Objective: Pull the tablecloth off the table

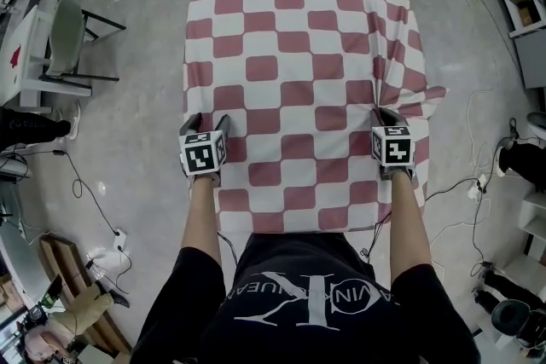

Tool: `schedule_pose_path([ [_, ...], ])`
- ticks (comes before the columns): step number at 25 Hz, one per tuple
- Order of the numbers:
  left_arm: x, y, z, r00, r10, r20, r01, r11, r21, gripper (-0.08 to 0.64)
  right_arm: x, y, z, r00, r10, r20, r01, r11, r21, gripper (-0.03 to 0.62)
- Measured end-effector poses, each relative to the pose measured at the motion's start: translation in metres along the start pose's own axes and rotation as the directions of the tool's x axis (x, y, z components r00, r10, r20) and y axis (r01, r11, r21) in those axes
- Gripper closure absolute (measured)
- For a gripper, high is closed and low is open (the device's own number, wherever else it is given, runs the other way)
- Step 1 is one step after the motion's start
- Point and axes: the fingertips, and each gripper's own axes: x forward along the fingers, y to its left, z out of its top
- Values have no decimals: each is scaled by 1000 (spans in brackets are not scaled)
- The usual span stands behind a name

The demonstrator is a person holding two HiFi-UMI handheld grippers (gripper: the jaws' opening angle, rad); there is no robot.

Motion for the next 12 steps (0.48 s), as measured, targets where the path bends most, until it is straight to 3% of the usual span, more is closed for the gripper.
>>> schedule_pose_path([
  [12, -1, -15, 2, 1000, 24, -14, -24, 1000, 11, 395, -1, 3, 2, 1000, 12, 16, -12, 1000, -21, 555],
])
